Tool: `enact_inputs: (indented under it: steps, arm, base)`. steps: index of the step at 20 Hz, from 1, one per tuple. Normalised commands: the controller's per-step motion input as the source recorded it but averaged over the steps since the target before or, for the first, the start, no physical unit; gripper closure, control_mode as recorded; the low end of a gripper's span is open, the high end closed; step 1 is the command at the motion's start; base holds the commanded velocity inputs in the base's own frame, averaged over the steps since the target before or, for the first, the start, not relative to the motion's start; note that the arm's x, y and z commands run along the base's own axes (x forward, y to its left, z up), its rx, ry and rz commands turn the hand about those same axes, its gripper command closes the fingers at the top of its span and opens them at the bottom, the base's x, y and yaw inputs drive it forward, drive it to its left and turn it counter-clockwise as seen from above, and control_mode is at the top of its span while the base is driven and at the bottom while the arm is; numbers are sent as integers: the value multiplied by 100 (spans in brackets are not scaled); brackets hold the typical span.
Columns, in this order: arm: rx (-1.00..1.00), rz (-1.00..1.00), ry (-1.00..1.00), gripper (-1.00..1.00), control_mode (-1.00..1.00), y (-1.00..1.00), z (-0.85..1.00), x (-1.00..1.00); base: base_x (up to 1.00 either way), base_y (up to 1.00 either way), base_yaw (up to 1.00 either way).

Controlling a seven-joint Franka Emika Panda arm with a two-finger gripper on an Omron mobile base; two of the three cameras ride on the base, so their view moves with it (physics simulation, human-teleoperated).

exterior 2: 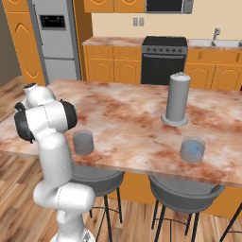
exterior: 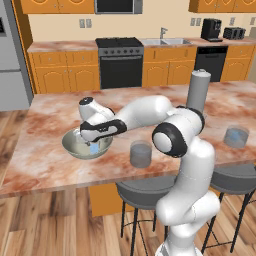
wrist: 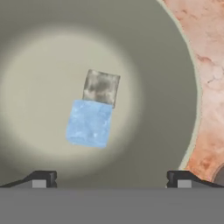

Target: There are four ice cubes in the ice bowl. Place two ice cubes in each glass of water.

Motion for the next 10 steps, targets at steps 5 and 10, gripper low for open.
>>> enact_inputs:
  steps: [5,10]
  arm:
    - [0,-6,0,-100,-100,0,-22,31]
    - [0,-2,0,-100,-100,0,-7,38]
  base:
    - [0,0,0]
    - [0,0,0]
